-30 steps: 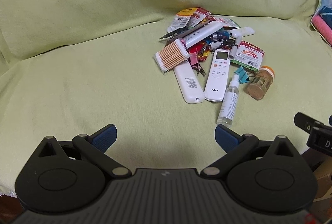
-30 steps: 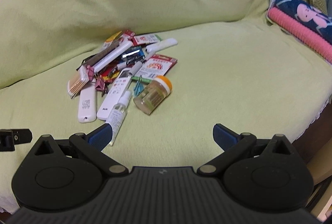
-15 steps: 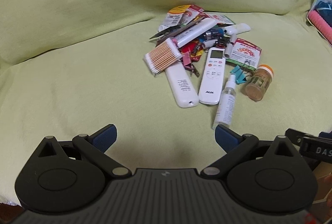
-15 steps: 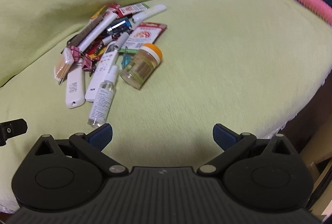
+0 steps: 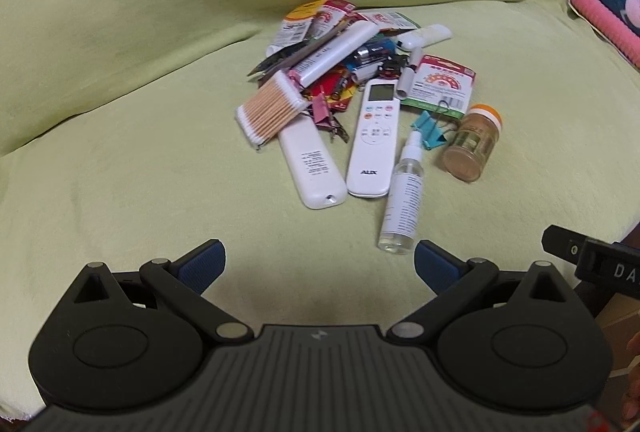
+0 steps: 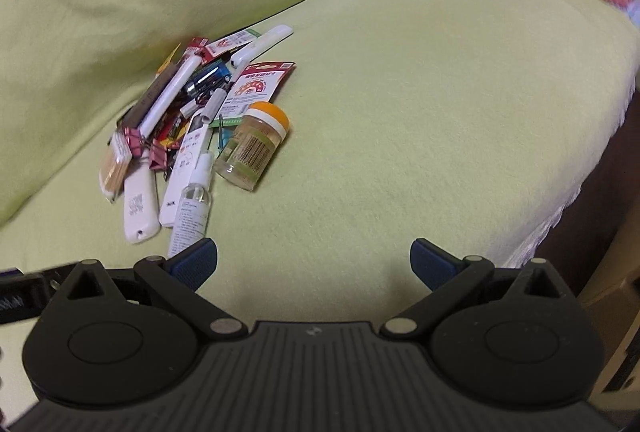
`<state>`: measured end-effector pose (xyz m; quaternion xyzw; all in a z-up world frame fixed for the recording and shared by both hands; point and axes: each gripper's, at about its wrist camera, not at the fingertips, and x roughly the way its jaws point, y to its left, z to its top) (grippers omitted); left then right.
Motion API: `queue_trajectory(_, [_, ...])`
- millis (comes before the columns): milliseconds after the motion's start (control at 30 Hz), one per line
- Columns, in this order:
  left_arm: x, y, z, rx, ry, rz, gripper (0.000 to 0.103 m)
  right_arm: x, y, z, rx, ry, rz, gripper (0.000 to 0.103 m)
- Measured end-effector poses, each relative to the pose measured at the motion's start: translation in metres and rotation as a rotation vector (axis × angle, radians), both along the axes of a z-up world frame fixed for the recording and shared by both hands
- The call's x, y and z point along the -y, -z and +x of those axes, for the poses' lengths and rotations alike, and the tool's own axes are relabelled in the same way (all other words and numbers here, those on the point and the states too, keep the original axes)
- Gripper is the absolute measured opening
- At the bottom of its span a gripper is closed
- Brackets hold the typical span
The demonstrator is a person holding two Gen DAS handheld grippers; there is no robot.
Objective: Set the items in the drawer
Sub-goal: 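Move the right gripper toward the orange-capped jar in the pile, then close the right gripper around the orange-capped glass jar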
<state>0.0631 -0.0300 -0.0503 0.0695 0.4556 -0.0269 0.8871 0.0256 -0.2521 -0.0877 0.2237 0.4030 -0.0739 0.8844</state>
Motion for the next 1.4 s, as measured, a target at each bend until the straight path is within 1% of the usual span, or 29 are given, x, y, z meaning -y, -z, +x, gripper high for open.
queue_trajectory(233, [0.014, 0.002, 0.006, -0.003, 0.017, 0.018, 0.101, 0.013, 0.012, 0.003, -0.035, 0.024, 0.057, 0.102])
queue_trajectory(333, [0.017, 0.004, 0.008, -0.006, 0.016, 0.021, 0.101, 0.019, 0.018, 0.005, -0.037, 0.025, 0.092, 0.102])
queue_trajectory(500, [0.018, 0.006, 0.012, -0.008, 0.010, 0.017, 0.101, 0.026, 0.016, 0.013, -0.014, 0.004, 0.110, 0.102])
queue_trajectory(700, [0.020, 0.007, 0.021, 0.002, 0.009, 0.019, 0.101, 0.029, 0.008, 0.028, 0.023, -0.009, 0.088, 0.101])
queue_trajectory(867, [0.008, 0.011, 0.033, -0.002, -0.025, 0.009, 0.101, 0.023, 0.007, 0.047, 0.044, -0.045, 0.086, 0.093])
queue_trajectory(1033, [-0.004, 0.012, 0.040, -0.001, -0.035, 0.013, 0.101, 0.021, 0.009, 0.070, 0.045, -0.073, 0.129, 0.077])
queue_trajectory(1233, [-0.019, 0.016, 0.044, -0.014, -0.052, 0.002, 0.101, 0.022, 0.010, 0.091, 0.036, -0.072, 0.159, 0.076])
queue_trajectory(1400, [-0.028, 0.021, 0.048, -0.026, -0.066, 0.005, 0.101, 0.024, 0.014, 0.109, 0.035, -0.074, 0.216, 0.076])
